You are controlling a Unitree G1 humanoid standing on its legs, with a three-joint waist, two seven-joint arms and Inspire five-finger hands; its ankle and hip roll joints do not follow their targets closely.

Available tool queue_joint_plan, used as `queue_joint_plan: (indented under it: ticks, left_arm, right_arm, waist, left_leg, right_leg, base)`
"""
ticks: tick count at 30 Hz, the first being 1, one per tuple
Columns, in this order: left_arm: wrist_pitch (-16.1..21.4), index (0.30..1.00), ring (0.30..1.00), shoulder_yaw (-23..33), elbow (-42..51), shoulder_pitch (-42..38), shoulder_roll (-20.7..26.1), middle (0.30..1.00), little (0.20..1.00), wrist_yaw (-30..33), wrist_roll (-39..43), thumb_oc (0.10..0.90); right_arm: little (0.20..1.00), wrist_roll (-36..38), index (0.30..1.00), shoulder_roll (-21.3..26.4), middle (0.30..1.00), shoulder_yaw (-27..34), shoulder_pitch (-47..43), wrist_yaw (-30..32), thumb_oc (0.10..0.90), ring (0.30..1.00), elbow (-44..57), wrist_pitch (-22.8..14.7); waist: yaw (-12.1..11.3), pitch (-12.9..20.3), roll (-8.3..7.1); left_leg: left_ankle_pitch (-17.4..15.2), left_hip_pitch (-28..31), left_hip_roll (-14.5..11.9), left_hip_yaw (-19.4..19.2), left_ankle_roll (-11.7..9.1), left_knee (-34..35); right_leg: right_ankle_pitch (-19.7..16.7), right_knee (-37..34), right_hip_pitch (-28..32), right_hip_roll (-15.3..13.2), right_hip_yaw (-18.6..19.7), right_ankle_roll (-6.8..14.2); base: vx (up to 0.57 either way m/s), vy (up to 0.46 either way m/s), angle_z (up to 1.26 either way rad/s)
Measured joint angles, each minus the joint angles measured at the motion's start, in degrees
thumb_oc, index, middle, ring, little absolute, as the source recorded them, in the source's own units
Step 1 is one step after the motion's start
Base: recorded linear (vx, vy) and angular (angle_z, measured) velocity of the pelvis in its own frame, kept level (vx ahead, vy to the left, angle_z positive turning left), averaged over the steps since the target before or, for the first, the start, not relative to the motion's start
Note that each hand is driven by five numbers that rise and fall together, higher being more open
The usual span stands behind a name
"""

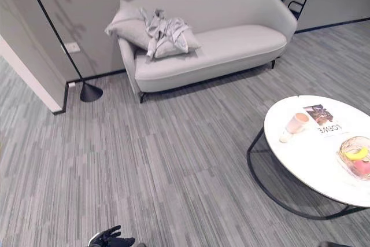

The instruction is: Hang the clothes on the sofa on the clothes rack.

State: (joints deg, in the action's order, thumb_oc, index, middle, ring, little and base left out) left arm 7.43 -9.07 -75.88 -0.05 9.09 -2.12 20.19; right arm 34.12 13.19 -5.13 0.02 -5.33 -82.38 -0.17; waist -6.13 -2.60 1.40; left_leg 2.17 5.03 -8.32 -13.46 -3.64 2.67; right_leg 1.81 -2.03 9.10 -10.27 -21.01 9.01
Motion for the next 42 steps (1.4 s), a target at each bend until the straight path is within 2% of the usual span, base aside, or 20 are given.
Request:
queue_joint_plan:
  ticks: [1,2,4,5,8,10,15,21,27,36,40,41,42]
  left_arm:
    - [0.0,0.9,0.9,0.1,0.0,0.0,0.1,0.9,0.9,0.0,0.0,0.8]
    - [0.1,0.9,0.9,0.2,-0.1,0.3,0.3,0.9,0.9,0.0,0.0,0.8]
    - [0.1,0.9,0.9,0.1,-0.3,0.5,1.0,0.9,0.9,0.1,0.0,0.8]
    - [0.1,0.9,0.9,0.4,-0.4,0.7,1.5,0.9,0.9,0.2,0.0,0.8]
    - [0.0,0.9,0.9,0.6,-0.6,0.6,2.2,0.9,0.9,0.2,0.3,0.8]
    - [0.1,0.9,0.9,0.5,-1.1,0.7,2.0,0.9,0.9,0.2,0.7,0.8]
    - [0.0,0.9,0.9,0.3,-1.4,0.8,0.5,0.9,0.9,0.1,1.5,0.8]
    - [-0.1,0.9,0.9,-2.6,-0.9,0.6,-0.2,0.9,0.9,0.3,-0.8,0.8]
    - [-0.1,0.9,0.9,-4.4,0.0,0.7,0.3,0.9,0.9,0.4,-2.9,0.8]
    - [0.1,0.9,0.9,-4.7,0.2,-0.3,0.8,0.9,0.9,0.2,-5.1,0.8]
    - [0.1,0.9,0.9,-7.1,0.0,-2.0,0.8,0.9,0.9,0.1,-5.6,0.8]
    - [0.2,0.9,0.9,-7.3,-1.0,-3.2,0.6,0.9,0.9,-0.1,-6.9,0.8]
    - [0.3,0.9,0.9,-8.9,-1.4,-4.4,0.6,0.9,0.9,-0.1,-7.0,0.8]
  right_arm:
    - [0.9,0.0,0.9,-0.1,0.9,0.0,0.3,-0.5,0.8,0.9,0.2,-0.1]
    - [0.9,0.0,0.9,-0.4,0.9,0.0,0.4,-0.5,0.8,0.9,0.5,-0.2]
    - [0.9,0.0,0.9,-1.1,0.9,0.0,0.9,-0.5,0.8,0.9,0.4,-0.2]
    - [0.9,0.0,0.9,-2.0,0.9,0.0,1.3,-0.5,0.8,0.9,-0.1,-0.3]
    - [0.9,-0.2,0.9,-3.5,0.9,0.1,1.7,-0.6,0.8,0.9,-1.0,-0.2]
    - [0.9,-0.7,0.9,-3.5,0.9,0.1,2.0,-0.5,0.8,0.9,-1.2,-0.4]
    - [0.9,-2.6,0.9,-1.9,0.9,-0.6,1.8,-0.5,0.8,0.9,-0.5,-0.5]
    - [0.9,-6.7,0.9,-0.1,0.9,-4.1,1.4,-0.4,0.8,0.9,0.1,-0.3]
    - [0.9,-11.1,0.9,0.0,0.9,-5.1,0.8,-0.4,0.8,0.9,2.2,-0.3]
    - [0.9,-11.2,0.9,0.0,0.9,-3.4,0.4,-0.4,0.8,0.9,1.6,-0.3]
    - [0.9,-10.6,0.9,0.7,0.9,0.2,-1.4,-0.1,0.8,0.9,0.8,-1.4]
    - [0.9,-9.7,0.9,1.8,0.9,2.0,-2.5,0.0,0.8,0.9,-0.1,-2.5]
    - [0.9,-7.2,0.9,3.7,0.9,3.7,-4.1,0.6,0.8,0.9,-0.1,-4.4]
  waist:
    - [0.0,0.4,-0.19]
    - [-0.1,0.9,-0.74]
    - [-0.2,1.8,-1.46]
    - [-0.4,2.4,-2.31]
    - [-1.4,2.7,-3.22]
    - [-1.5,2.7,-2.95]
    - [-1.3,2.8,-0.27]
    - [-1.0,3.4,0.83]
    - [0.0,3.1,0.51]
    - [0.2,1.8,-0.14]
    - [1.9,-0.8,0.94]
    - [3.0,-2.3,1.52]
    - [3.6,-3.7,1.78]
  left_leg:
    - [-0.2,0.0,-0.3,0.1,-0.4,0.0]
    - [-0.1,-0.1,-0.5,0.5,-1.8,0.0]
    - [0.0,-0.1,-0.4,0.7,-2.1,0.0]
    - [-0.1,-0.4,-0.3,1.1,-2.5,0.0]
    - [0.1,-0.7,0.0,2.2,-2.7,-0.1]
    - [0.2,-0.8,0.4,2.8,-2.6,-0.1]
    - [0.2,-0.9,0.7,3.0,-2.5,0.1]
    - [0.3,-0.5,1.2,3.0,-2.5,0.4]
    - [0.2,0.3,1.6,2.9,-2.5,1.4]
    - [0.2,-0.7,3.9,2.9,-1.8,2.6]
    - [0.5,-2.4,5.6,5.3,0.5,2.4]
    - [-0.3,-2.7,6.6,7.0,2.2,2.0]
    - [-0.8,-2.7,8.4,8.6,3.4,1.0]
  right_leg:
    - [0.1,0.0,0.0,0.3,-0.1,-0.1]
    - [0.1,0.1,0.0,0.4,-0.1,-0.1]
    - [0.1,0.0,0.0,0.3,-0.1,-0.1]
    - [0.1,0.0,0.1,0.3,-0.4,-0.1]
    - [0.1,-0.1,0.2,0.1,-1.2,-0.1]
    - [0.1,-0.1,0.5,-0.2,-1.7,0.0]
    - [0.0,-0.3,0.6,-0.6,-1.8,0.2]
    - [-0.3,-2.0,1.7,-0.6,-2.0,0.6]
    - [-0.3,-2.0,2.0,-0.8,-1.8,0.6]
    - [-0.3,-1.0,0.4,-3.3,-2.0,1.2]
    - [0.5,7.3,-3.1,-6.1,-2.0,1.2]
    - [0.5,15.5,-6.0,-8.4,-0.6,1.1]
    - [-1.0,29.9,-12.6,-12.0,4.1,1.0]
  base:
    - [0.02,-0.09,0.06]
    - [0.02,-0.091,0.08]
    - [0.03,-0.08,0.08]
    - [0.04,-0.096,0.17]
    - [0.02,-0.048,0.17]
    - [0.02,-0.041,0.14]
    - [0.01,-0.015,0.03]
    - [0.01,0.016,0.01]
    - [0.06,0.082,0.0]
    - [0.05,0.148,0.01]
    - [0.07,0.238,0.37]
    - [0.08,0.238,0.84]
    - [0.06,0.186,0.86]
